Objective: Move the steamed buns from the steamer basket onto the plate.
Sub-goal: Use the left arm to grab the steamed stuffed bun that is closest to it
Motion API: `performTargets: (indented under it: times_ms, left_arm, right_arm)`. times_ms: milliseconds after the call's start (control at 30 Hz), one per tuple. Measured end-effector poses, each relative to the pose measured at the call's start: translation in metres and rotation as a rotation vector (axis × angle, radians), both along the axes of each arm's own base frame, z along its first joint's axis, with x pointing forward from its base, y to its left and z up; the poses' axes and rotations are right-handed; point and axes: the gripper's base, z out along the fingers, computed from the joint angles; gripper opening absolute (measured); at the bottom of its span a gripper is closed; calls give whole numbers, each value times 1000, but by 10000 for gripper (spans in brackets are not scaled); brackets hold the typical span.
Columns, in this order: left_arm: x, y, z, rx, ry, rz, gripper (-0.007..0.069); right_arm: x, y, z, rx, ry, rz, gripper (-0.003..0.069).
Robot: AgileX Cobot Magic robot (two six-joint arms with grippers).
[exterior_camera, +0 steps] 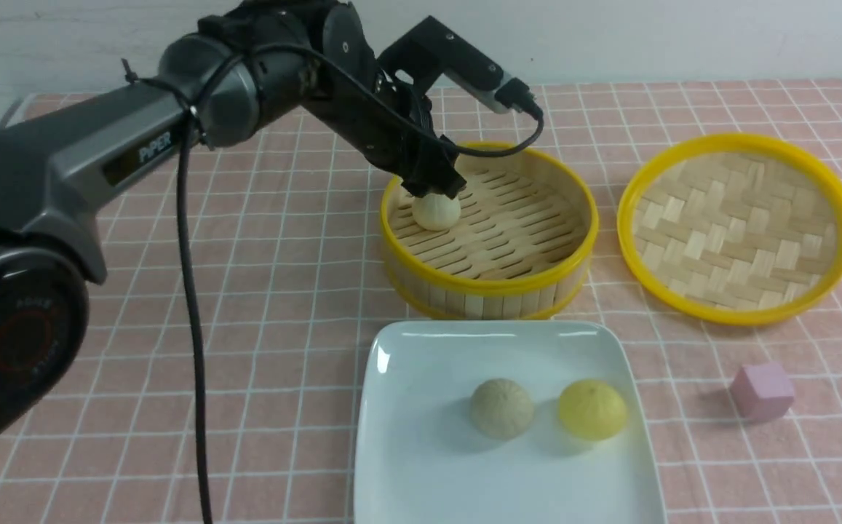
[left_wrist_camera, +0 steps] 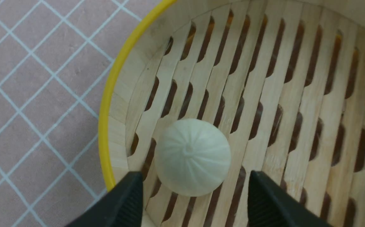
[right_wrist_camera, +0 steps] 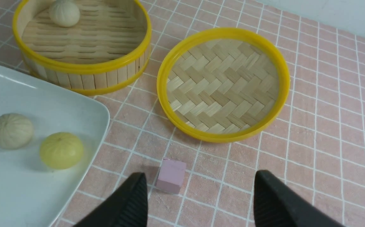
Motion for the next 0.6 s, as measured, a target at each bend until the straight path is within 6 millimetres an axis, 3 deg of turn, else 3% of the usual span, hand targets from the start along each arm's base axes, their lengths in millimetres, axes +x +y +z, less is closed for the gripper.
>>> performTargets:
  times_ms: [167,433,600]
  left_arm:
    - [7,1,-17,54,-10,7,465]
    - [13,-3,-19,31,-85,11,465]
    - [17,-6,-31,29,-72,13,465]
  right_arm:
    - [0,0,0,1,-4,1,453]
    - [0,0,0,1,-4,1,452]
    - [0,0,0,1,-4,1,452]
